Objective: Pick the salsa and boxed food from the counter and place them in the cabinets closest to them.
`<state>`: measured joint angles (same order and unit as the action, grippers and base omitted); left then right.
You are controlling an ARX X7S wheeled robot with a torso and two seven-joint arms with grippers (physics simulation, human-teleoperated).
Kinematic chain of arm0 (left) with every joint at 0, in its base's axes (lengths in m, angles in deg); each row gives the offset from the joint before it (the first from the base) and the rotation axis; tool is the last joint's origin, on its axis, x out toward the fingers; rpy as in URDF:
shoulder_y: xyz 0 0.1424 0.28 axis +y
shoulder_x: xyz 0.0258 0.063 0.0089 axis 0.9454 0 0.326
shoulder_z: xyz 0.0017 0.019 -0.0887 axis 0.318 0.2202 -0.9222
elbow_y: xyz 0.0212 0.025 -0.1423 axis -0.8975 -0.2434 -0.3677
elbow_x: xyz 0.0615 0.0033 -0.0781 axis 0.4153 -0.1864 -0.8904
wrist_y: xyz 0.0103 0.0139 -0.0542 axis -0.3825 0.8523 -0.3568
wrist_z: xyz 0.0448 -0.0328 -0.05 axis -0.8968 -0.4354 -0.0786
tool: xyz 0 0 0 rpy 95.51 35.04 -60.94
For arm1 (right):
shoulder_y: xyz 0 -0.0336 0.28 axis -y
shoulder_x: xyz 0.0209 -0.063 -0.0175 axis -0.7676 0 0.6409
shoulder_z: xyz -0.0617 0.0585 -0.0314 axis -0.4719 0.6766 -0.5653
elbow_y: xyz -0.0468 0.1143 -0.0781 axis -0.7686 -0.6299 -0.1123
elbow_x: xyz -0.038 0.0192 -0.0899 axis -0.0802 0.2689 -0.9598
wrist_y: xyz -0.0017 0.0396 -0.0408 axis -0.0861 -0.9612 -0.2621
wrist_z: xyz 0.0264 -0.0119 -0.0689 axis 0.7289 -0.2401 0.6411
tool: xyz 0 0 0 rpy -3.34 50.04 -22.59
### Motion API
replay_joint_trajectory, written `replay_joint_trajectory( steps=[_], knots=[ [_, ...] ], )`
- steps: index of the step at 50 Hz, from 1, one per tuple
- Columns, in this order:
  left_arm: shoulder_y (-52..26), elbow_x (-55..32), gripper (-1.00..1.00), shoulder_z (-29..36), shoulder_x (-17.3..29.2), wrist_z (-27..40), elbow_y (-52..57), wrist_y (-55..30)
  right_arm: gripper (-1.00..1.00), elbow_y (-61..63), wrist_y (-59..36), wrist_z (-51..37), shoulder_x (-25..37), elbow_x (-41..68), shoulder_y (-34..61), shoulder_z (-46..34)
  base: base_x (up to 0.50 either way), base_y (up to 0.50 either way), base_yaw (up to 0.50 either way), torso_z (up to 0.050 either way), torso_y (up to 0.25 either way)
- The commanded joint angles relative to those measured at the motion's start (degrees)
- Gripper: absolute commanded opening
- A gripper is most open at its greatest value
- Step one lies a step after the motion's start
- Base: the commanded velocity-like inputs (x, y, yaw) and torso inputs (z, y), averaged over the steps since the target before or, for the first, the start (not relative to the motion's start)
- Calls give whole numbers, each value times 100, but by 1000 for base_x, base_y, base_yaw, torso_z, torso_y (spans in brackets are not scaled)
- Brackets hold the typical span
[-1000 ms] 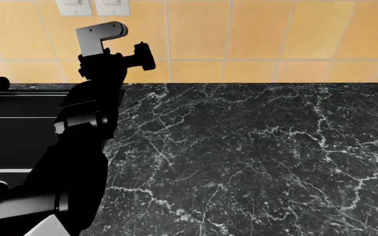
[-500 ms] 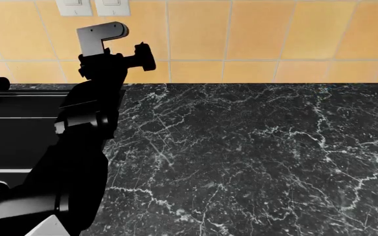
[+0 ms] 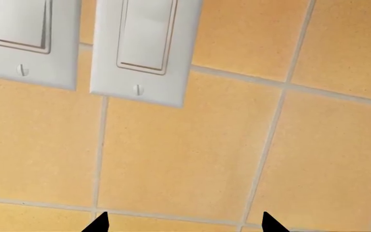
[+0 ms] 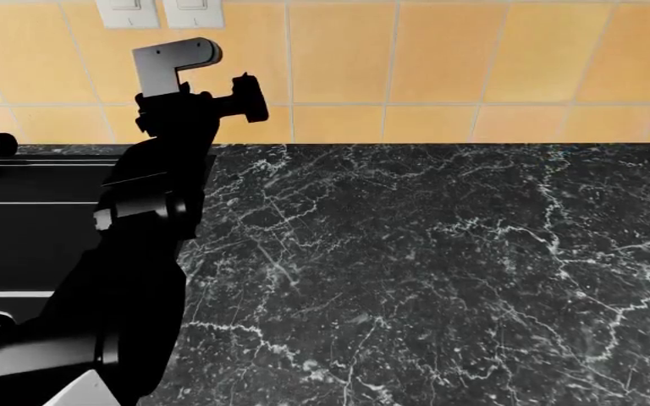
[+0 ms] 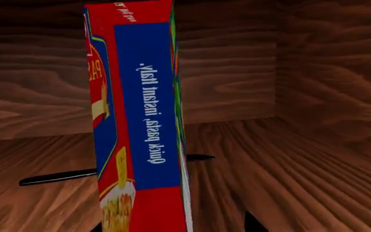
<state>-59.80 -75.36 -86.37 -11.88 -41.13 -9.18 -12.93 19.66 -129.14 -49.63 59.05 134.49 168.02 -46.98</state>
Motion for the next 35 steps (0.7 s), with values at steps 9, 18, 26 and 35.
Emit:
replay_joint_trajectory(
  steps=[9,18,26,35],
  knots=[
    [2,3,100,53,-2,-9,0,38,100,38,79,582,-134,-29,-69,-398,0,0,0,-2,0],
    [6,-3,100,80,-4,-8,0,38,100,259,92,800,-195,-83,325,-481,0,0,0,0,0],
    [12,-9,100,89,-1,-18,0,31,100,388,-8,908,-238,-222,656,-540,0,0,0,0,0],
    [8,-1,100,115,-2,-16,0,24,100,479,-647,801,-353,-755,674,121,0,0,0,0,0]
  ],
)
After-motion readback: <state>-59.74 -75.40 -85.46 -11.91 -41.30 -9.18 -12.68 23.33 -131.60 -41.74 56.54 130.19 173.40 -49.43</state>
